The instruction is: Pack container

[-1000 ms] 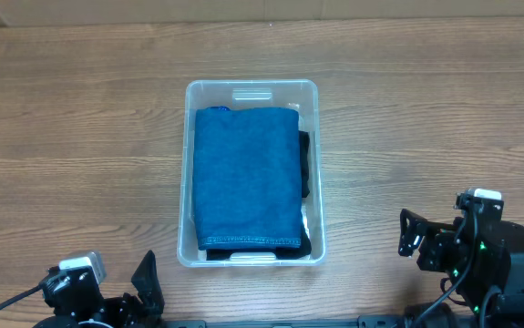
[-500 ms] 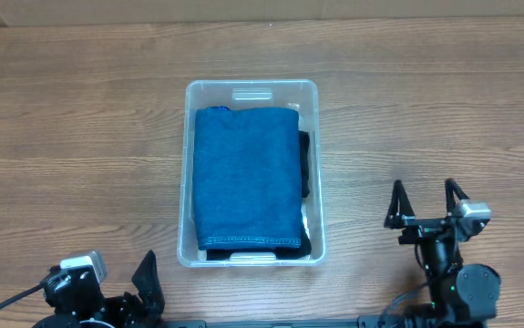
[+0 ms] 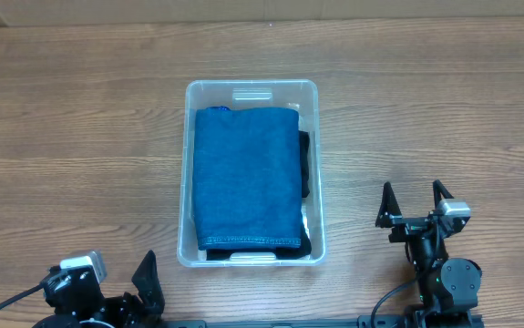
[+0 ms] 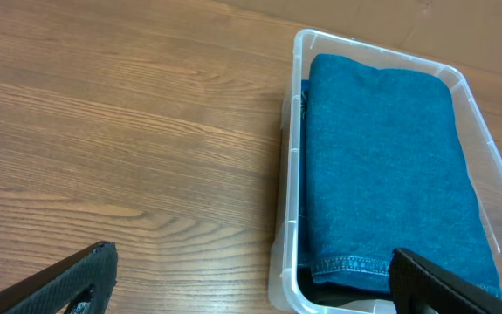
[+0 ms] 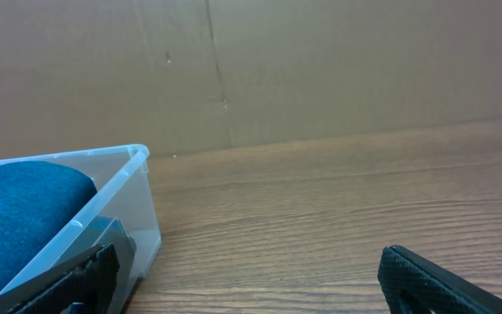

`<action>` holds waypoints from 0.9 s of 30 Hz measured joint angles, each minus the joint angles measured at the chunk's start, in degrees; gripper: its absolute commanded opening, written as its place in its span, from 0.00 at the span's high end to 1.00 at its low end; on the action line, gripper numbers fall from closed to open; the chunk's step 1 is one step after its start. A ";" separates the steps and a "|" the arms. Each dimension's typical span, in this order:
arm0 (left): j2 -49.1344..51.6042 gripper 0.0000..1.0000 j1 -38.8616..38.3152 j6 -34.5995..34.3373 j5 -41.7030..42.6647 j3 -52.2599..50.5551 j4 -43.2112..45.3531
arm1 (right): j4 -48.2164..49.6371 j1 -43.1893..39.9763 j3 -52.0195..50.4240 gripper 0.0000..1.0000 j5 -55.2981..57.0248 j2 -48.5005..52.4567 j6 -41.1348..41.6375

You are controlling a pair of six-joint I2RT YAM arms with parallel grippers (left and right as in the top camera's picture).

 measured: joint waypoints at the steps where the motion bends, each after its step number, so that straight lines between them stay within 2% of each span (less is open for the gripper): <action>1: 0.00 0.00 0.00 0.00 0.00 0.00 0.00 | -0.02 0.00 0.00 0.00 0.00 0.00 -0.09; 23: 0.00 0.00 0.00 0.00 -1.38 -0.07 0.42 | -0.02 0.00 0.00 0.00 0.00 0.00 -0.15; 25: 0.00 0.00 0.00 0.00 -1.95 -0.81 1.60 | 0.00 0.00 0.00 0.00 0.00 0.00 -0.11; 27: -0.20 0.00 0.00 0.11 -2.01 -2.86 6.36 | 0.00 0.00 0.00 0.00 0.00 0.00 -0.11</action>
